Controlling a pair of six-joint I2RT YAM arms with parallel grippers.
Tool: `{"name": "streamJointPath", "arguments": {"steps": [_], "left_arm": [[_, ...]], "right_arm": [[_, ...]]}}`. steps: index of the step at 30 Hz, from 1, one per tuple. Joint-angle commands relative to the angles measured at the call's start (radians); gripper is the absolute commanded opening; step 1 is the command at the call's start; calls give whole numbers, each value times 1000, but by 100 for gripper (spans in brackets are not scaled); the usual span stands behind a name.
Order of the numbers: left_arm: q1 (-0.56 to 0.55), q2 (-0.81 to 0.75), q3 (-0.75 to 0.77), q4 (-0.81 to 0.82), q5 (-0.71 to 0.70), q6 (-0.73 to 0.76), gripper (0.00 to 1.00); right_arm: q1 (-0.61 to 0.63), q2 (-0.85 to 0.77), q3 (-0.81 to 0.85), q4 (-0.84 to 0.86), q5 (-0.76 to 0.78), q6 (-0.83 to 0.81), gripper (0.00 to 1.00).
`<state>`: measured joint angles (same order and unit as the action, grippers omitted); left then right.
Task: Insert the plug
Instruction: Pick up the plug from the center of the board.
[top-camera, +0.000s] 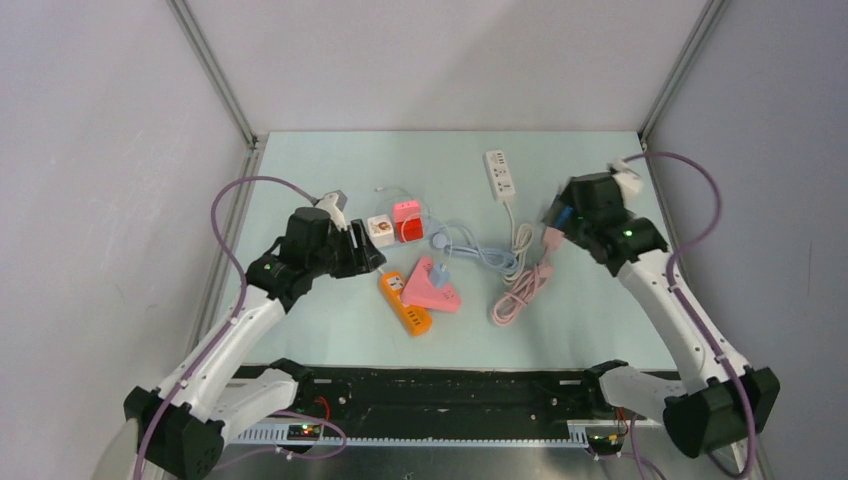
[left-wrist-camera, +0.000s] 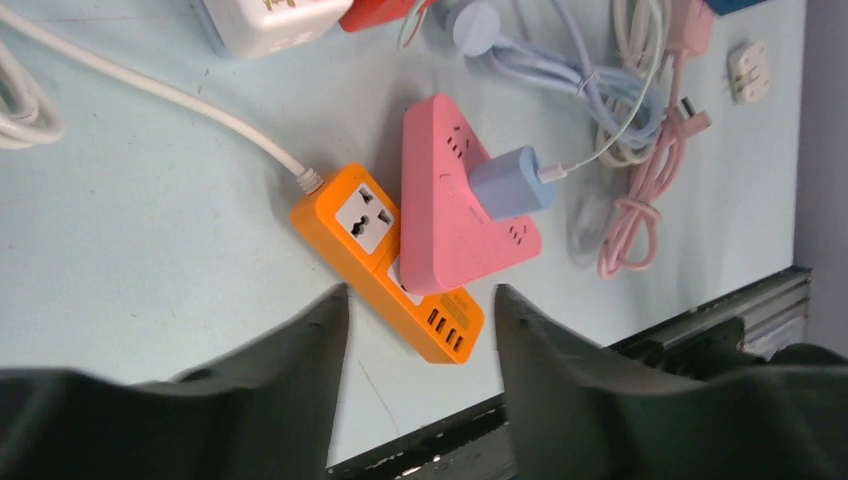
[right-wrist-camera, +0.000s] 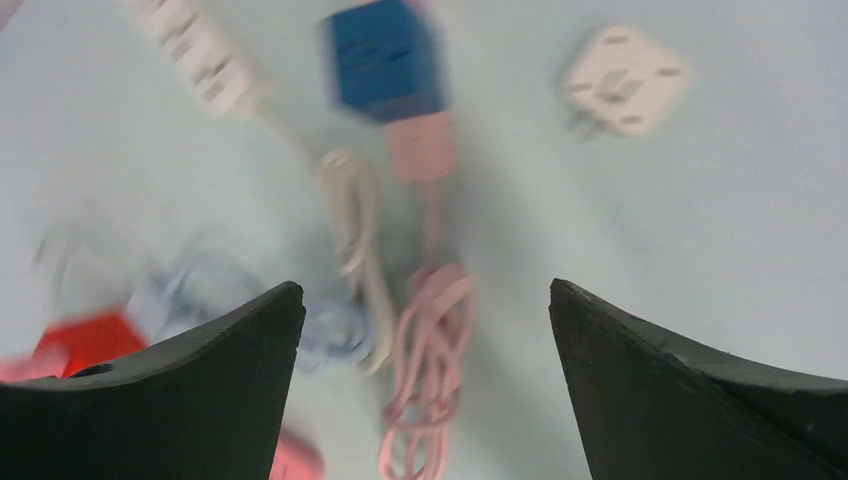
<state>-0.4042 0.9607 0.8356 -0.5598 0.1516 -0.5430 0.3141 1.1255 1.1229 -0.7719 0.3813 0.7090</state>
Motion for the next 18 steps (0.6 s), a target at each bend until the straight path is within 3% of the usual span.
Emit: {"name": "streamJointPath", "arguments": {"steps": [1,2,3,9,18], "left_arm": [[17,-77,51,-22,-99,35,86],[23,-86,53,-22,-117,41,96],[31,-98,56,-23,-125,45,99],[95,-78,83,-21,-76,98,100],[155,-63,127,-20,-180,126,100]], "right_arm": [[-230,-30,-69,-23,-22,32,96],[-299,-7,-72,-18,-54,28,96],[-325,28,-74,-7,-60,26,97],[-468,255,-53,36,-100,64,99],[-548,614,119,44,-153,118,99]]}}
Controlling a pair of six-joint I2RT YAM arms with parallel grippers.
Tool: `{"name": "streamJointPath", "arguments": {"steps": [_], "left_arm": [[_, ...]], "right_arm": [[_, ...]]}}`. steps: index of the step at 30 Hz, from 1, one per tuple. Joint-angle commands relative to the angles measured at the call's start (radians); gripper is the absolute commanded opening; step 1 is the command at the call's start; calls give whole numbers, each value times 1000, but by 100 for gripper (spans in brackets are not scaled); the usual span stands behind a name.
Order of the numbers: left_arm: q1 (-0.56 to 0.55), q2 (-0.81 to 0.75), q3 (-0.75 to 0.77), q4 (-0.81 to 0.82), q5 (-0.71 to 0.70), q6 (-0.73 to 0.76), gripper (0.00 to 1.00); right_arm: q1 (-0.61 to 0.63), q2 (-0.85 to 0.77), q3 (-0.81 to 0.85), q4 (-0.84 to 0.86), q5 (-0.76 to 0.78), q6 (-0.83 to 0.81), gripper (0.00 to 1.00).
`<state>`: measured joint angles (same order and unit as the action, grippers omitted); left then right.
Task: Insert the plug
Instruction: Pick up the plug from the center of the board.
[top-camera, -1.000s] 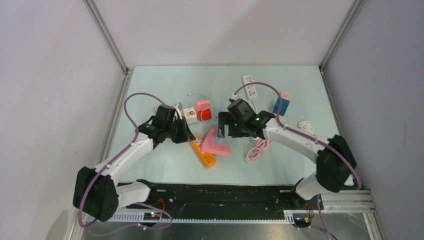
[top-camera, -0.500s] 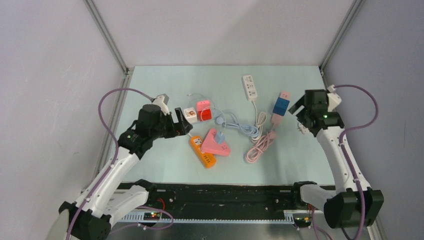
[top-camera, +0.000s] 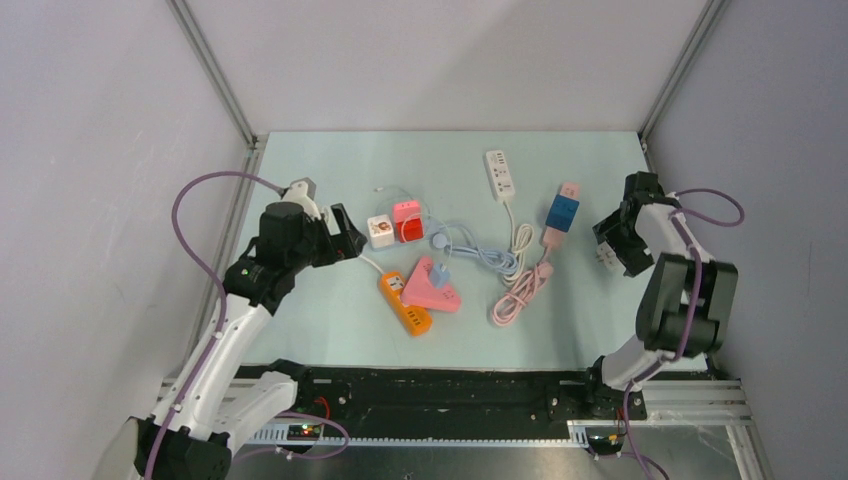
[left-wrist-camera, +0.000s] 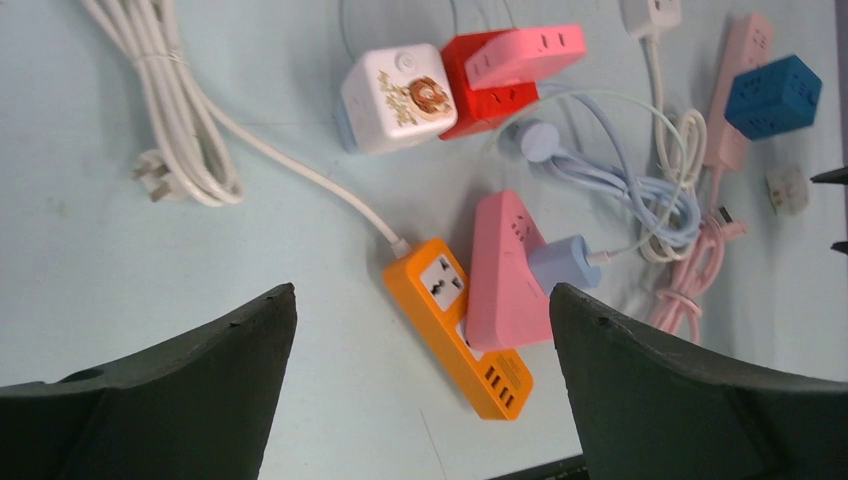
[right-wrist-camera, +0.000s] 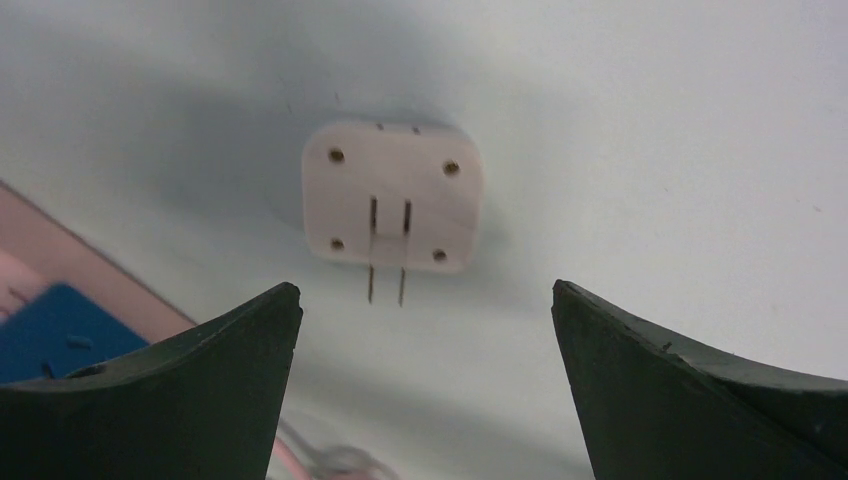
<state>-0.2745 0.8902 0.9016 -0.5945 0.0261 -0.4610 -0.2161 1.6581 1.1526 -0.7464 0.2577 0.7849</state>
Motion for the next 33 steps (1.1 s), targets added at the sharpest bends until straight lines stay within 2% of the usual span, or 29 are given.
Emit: {"name": "streamJointPath", "arguments": {"steps": [1,6,14,28,30,31,33], "left_arm": [[27,12,65,15,-53,53,100],[32,54,88,15,-50,64,100],[43,96,88,14,-60,51,100],[53,83,66,13,-43,34,100],[54,79,61,10,-36,28,99],[56,77,59,9,-35,24,99],[58,74,58,7,-34,20,98]], "right_arm": [[-23,100,113,16,-33,45,99],[-28,204,174,12,-39,67,99],[-27,317,308,-96,54,108,99],[-10,316,243,-59,34,48,99],[-9,312,229,-50,26,37,94],[-9,310,218,-43,10,30,85],[-9,300,199,-21,-11,20,72]]}}
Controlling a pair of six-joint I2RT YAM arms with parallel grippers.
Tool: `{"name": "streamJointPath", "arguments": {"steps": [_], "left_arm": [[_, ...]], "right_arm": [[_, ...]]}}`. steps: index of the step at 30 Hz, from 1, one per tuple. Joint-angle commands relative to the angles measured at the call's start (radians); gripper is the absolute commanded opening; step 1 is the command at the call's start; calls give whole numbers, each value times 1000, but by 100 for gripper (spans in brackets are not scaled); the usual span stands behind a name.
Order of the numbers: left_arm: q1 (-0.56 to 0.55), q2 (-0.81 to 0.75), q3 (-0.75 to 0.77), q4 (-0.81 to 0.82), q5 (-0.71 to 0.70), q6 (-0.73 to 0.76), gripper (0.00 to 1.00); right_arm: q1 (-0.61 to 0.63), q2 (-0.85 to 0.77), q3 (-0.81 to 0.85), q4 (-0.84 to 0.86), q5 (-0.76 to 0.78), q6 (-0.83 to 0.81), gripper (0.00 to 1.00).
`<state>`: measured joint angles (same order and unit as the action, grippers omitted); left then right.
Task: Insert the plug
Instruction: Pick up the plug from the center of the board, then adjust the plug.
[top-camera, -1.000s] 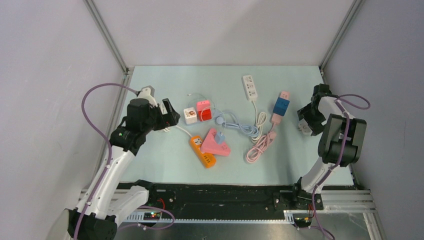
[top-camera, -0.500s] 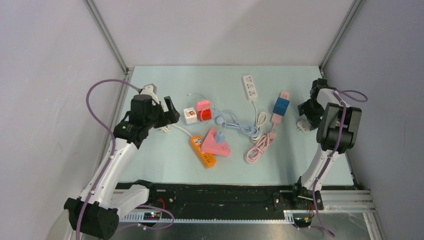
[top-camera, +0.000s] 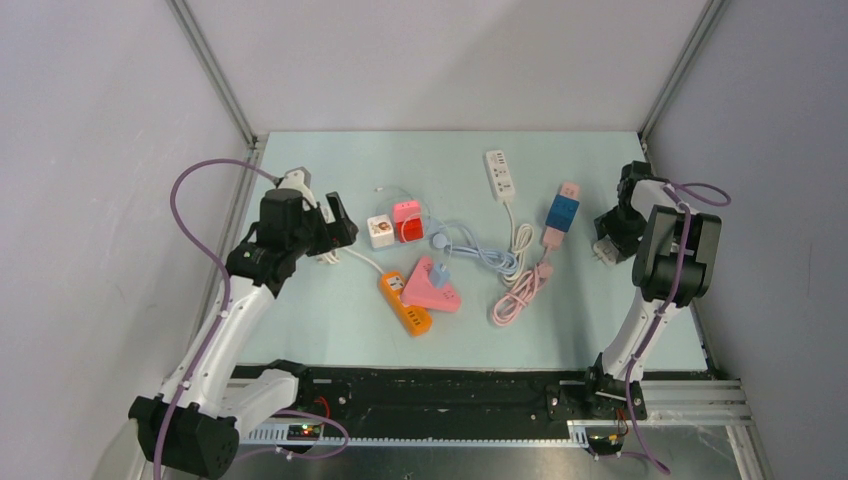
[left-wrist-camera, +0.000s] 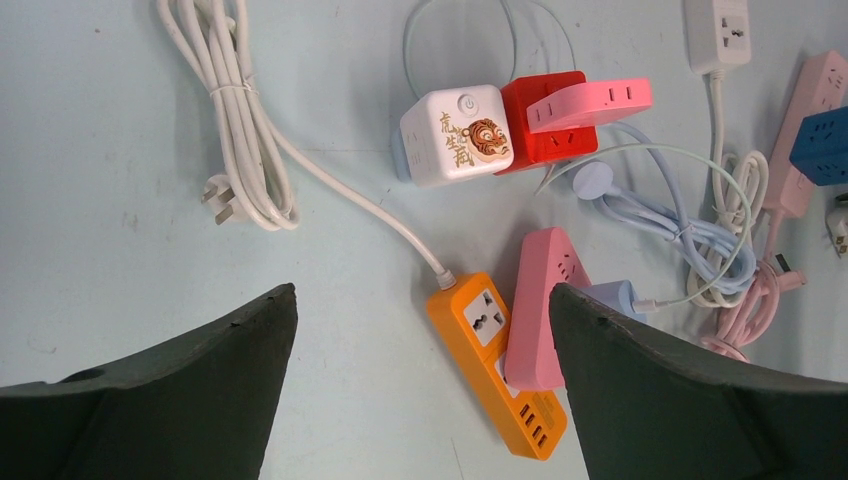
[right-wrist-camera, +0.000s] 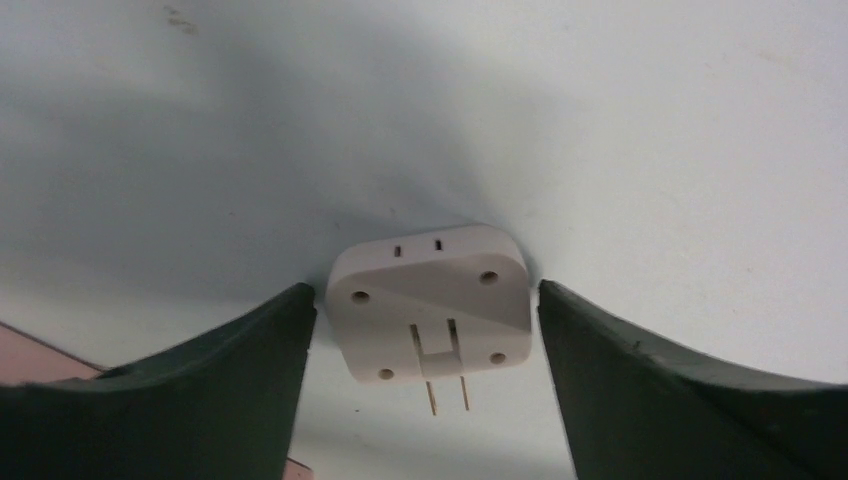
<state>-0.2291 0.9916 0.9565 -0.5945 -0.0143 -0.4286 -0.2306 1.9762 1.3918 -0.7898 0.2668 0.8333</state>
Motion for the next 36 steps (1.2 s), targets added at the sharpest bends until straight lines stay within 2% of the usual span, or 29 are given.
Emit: {"name": "streamJointPath", "arguments": {"steps": [1,2,5,8,14,20,23,29,31,36], "left_arm": [[13,-31,1,7,20,-13,97],[14,-36,1,5,27,-13,97],[14,-46,-1,3,41,-13,96],[14,-59,1,2,68,-16,93],[9,-47,25,6,313,-72,86],[-62,-32,54,34,377,-74,83],[-138,-34,81,71,386,-75,83],[-278,22,144,208,427,-160,85],[-314,52,168,253,433,-187,85],[-429,107,188,416,450,-212,86]], "right_arm": [[6,-28,-47,39,-24,-33,70],[6,-34,-62,57,-32,-35,64],[10,-69,-81,84,-43,-46,59],[20,-108,-85,100,-32,-62,62],[63,-281,-85,74,-3,-88,60],[126,-475,-84,-66,74,-58,59],[164,-564,-85,-121,82,-48,60],[370,-759,-86,-166,-1,28,59],[443,-832,-86,-166,-45,99,58],[647,-895,-86,-124,-118,272,55]]}}
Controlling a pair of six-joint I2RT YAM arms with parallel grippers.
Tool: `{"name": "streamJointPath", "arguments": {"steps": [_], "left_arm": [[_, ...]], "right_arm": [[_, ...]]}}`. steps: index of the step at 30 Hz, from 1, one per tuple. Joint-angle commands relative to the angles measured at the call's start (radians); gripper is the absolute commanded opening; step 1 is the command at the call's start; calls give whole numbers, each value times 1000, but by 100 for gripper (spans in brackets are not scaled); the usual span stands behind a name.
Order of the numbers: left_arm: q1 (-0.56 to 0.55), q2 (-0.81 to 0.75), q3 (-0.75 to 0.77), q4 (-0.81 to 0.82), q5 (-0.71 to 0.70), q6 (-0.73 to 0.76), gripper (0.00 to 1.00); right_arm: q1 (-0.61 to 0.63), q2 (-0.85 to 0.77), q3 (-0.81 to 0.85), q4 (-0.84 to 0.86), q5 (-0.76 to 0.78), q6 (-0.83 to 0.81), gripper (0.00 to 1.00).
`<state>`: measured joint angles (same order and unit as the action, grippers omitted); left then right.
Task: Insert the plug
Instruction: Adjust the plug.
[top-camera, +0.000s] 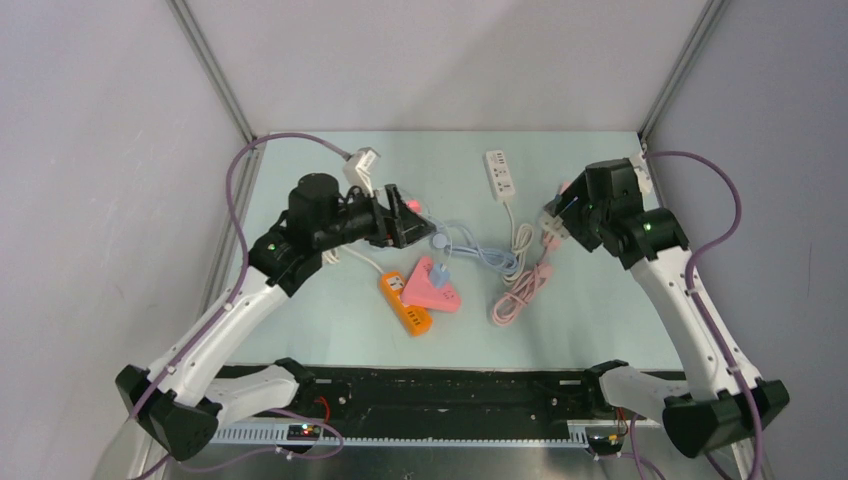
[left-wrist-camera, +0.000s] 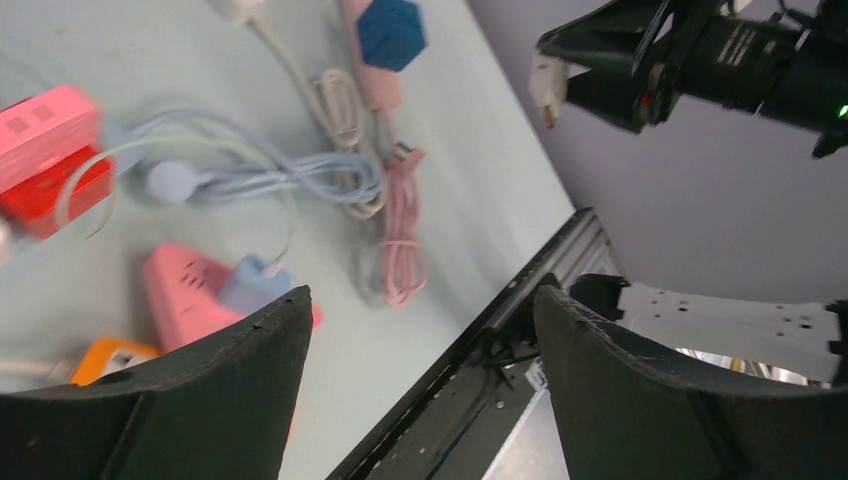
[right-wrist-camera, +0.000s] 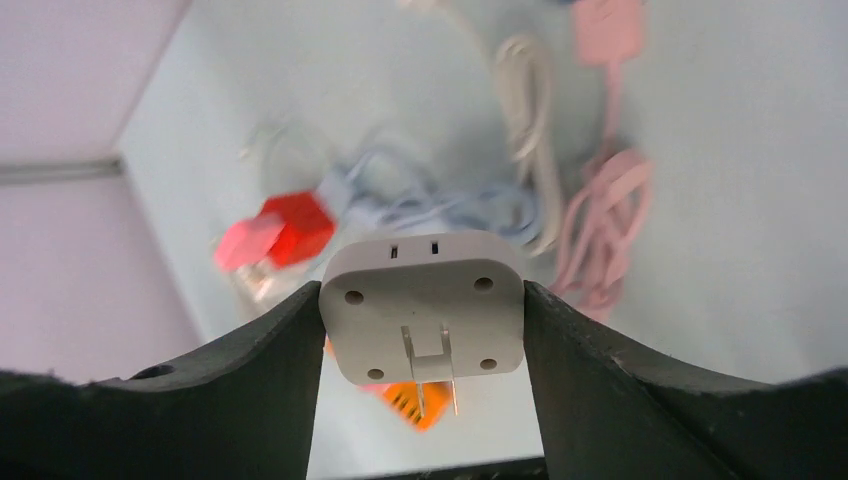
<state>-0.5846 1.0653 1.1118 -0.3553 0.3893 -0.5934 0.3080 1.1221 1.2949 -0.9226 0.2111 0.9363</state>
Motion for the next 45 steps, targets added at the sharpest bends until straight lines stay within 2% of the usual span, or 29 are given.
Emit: {"name": "streamJointPath", "arguments": {"steps": [1,3,5,10,20,26,32,38,42,43,45], "left_arm": [[-83,47,30,203,60,-59,86],[-105,62,1,326,82,-99,86],[-131,77,-17,378,65,-120,86],[-217,128,1,388,-9,-40,85],[-284,210,9,375,-82,-26,78],[-296,261,54,362,-132,-44,68],[-296,274,58,362,-108,-51,40],[-296,257,36,361,-84,-48,24],[-297,240,22,361,-76,-41,18],[-298,234,16,361,-73,-39,19],[-297,225,6,361,-71,-31,27]], "right_arm": [[129,-49,11,18,-70,205,54],[205,-59,12,32,-74,252,54],[249,-66,11,64,-79,272,53],[285,-73,11,122,-139,304,53],[313,-71,12,196,-181,330,52],[331,-59,12,203,-168,333,53],[333,-56,11,202,-166,338,52],[330,-55,11,204,-163,337,51],[327,-51,11,199,-161,335,51],[327,-49,11,198,-161,335,51],[327,-48,12,195,-164,337,51]]}}
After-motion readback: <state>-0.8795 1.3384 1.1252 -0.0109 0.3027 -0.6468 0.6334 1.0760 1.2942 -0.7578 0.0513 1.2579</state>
